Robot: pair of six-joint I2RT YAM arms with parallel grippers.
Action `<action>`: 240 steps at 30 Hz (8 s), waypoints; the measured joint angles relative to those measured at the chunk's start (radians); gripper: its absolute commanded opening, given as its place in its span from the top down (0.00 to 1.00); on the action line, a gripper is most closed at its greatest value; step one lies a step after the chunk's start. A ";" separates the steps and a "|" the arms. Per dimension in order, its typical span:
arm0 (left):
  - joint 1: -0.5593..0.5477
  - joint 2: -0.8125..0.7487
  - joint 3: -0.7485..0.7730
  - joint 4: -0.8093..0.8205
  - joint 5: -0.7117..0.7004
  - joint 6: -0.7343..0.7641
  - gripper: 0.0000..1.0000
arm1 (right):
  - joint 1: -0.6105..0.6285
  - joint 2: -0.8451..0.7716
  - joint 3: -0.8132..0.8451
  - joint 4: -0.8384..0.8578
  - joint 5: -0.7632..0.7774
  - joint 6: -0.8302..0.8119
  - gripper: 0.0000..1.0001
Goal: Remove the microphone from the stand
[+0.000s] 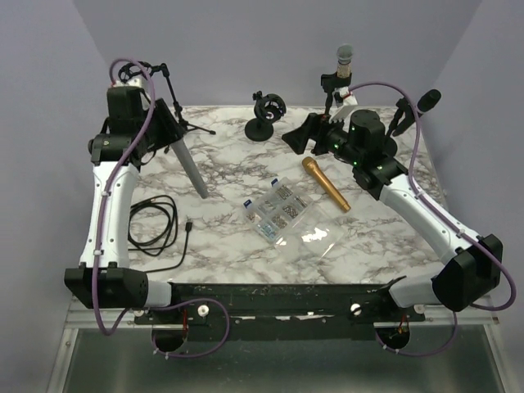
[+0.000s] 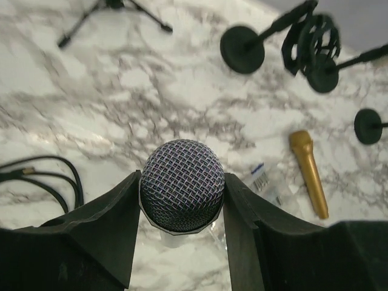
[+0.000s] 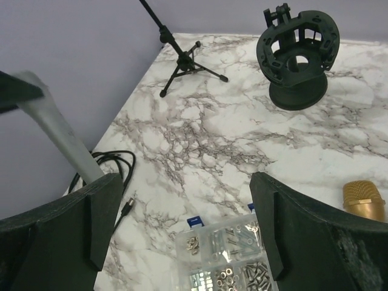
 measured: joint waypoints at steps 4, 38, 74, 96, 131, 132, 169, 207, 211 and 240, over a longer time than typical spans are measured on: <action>-0.019 0.003 -0.196 -0.019 0.066 -0.043 1.00 | 0.000 0.000 -0.016 0.018 -0.017 0.039 0.05; 0.021 0.223 -0.620 0.319 0.341 -0.243 0.01 | 0.081 0.344 0.111 0.217 -0.088 0.280 0.10; 0.345 0.492 -0.195 1.295 0.259 -1.113 0.01 | 0.225 0.847 0.580 0.377 -0.053 0.376 0.09; 0.344 0.583 -0.188 1.179 0.203 -1.112 0.01 | 0.229 0.866 0.625 0.358 -0.013 0.355 0.09; 0.333 0.689 0.035 1.197 0.246 -1.157 0.60 | 0.229 1.010 0.808 0.272 0.008 0.330 0.06; 0.333 0.670 0.016 1.188 0.251 -1.157 0.60 | 0.229 1.010 0.809 0.269 0.008 0.331 0.06; 0.274 -0.135 -0.728 0.986 0.387 -1.048 0.01 | 0.270 0.857 0.386 0.472 -0.013 0.677 0.05; 0.298 -0.185 -0.576 0.574 0.260 -0.490 0.01 | 0.261 1.136 0.712 0.528 -0.098 0.873 0.94; 0.298 -0.156 -0.526 0.564 0.260 -0.497 0.01 | 0.261 1.136 0.711 0.526 -0.096 0.836 0.99; 0.298 -0.119 -0.451 0.519 0.227 -0.416 0.01 | 0.496 1.156 0.861 0.406 0.725 -0.740 0.99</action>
